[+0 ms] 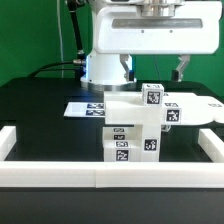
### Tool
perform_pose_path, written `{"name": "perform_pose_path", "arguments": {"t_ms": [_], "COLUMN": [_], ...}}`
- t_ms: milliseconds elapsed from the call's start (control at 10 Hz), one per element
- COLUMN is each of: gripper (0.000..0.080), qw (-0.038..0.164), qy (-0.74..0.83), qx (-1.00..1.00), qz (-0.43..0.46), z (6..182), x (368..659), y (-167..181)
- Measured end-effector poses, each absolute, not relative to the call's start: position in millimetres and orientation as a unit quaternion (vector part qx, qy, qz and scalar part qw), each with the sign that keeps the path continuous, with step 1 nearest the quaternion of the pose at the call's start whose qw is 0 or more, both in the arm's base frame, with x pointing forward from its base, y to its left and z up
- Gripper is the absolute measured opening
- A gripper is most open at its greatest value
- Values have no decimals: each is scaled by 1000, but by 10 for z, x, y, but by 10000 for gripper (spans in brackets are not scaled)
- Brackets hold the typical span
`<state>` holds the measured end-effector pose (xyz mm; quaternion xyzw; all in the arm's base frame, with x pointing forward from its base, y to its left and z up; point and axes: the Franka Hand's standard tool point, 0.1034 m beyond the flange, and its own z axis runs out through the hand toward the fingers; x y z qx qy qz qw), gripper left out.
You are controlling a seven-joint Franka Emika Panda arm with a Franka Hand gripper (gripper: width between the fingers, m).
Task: Assemble chair
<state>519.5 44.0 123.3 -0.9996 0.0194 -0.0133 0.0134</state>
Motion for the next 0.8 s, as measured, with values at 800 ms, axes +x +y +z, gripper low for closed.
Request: {"name": "perform_pose_path", "arguments": {"t_ms": [800], "gripper": [648], "qw": [16], "qy": [19], "qx": [-1000], "qz": [0], "z": [1155], "x": [4892], "y": [442]}}
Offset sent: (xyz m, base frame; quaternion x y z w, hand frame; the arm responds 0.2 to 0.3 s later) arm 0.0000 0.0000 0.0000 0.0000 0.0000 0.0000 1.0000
